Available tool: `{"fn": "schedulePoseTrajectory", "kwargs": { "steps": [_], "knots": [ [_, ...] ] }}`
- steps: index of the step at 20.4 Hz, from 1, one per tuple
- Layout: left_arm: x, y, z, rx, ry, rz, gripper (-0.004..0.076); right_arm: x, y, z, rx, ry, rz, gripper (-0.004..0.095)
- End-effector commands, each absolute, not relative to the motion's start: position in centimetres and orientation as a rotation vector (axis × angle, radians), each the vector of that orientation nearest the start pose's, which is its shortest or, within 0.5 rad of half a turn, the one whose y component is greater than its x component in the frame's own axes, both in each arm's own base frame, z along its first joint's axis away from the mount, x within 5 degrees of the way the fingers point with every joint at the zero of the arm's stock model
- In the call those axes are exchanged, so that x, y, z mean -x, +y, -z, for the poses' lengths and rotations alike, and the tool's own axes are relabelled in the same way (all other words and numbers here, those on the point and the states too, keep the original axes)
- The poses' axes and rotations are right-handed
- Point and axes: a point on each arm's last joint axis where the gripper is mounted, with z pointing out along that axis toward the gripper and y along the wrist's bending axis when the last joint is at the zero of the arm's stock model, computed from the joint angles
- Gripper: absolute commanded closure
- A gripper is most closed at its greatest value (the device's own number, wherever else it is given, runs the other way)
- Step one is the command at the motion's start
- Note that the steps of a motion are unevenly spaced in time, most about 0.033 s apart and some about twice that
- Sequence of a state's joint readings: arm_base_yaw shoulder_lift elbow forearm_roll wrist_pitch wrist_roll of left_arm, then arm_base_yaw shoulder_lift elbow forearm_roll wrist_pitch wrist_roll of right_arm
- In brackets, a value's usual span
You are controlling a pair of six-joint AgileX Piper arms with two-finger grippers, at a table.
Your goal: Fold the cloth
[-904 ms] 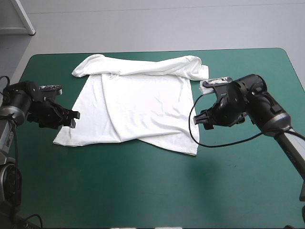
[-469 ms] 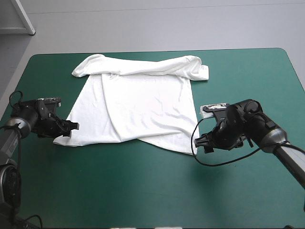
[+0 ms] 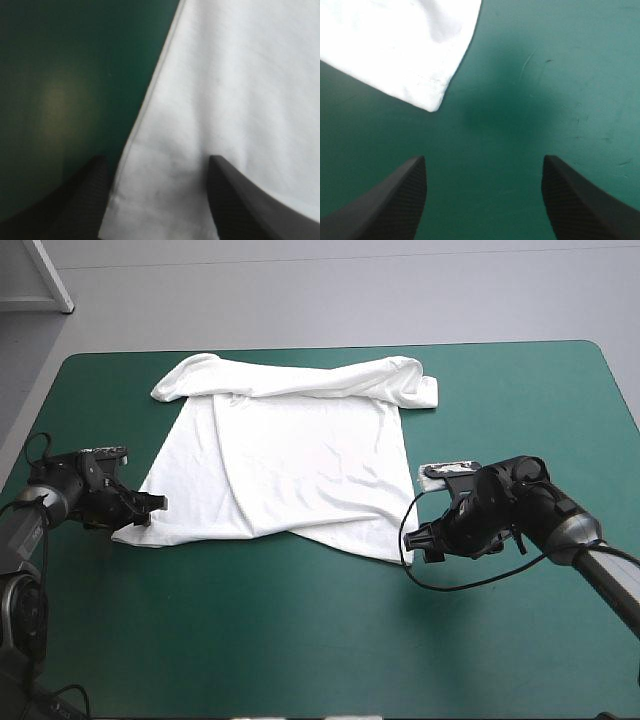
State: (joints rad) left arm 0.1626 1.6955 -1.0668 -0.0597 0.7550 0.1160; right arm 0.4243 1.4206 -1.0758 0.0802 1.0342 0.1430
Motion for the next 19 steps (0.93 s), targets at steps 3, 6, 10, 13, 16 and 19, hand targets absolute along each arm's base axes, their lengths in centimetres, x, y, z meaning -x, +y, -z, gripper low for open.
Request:
{"fn": "schedulePoseTrajectory", "kwargs": {
  "steps": [3,6,10,13,16,19],
  "knots": [
    [-31.5,4.3,-18.5,0.109,2.935,0.072,0.0613,-24.8,11.9,-29.6,0.349,2.707,-0.273,0.0298],
    [-31.5,4.3,-18.5,0.097,2.935,0.074,0.073,-25.3,12.0,-29.7,0.334,2.662,-0.287,0.0298],
    [-31.4,4.3,-19.1,0.06,2.923,0.066,0.0734,-26.8,13.1,-28.0,0.281,2.67,-0.362,0.0298],
    [-31.3,4.2,-19.7,0.066,2.897,0.069,0.0734,-27.7,14.4,-25.8,0.29,2.727,-0.377,0.0298],
    [-31.2,4.2,-20.3,0.064,2.876,0.064,0.0734,-28.3,16.6,-22.8,0.328,2.772,-0.368,0.0298],
    [-31.1,4.2,-20.7,0.063,2.865,0.061,0.0734,-28.4,17.5,-20.8,0.315,2.829,-0.315,0.032]
  ]
}}
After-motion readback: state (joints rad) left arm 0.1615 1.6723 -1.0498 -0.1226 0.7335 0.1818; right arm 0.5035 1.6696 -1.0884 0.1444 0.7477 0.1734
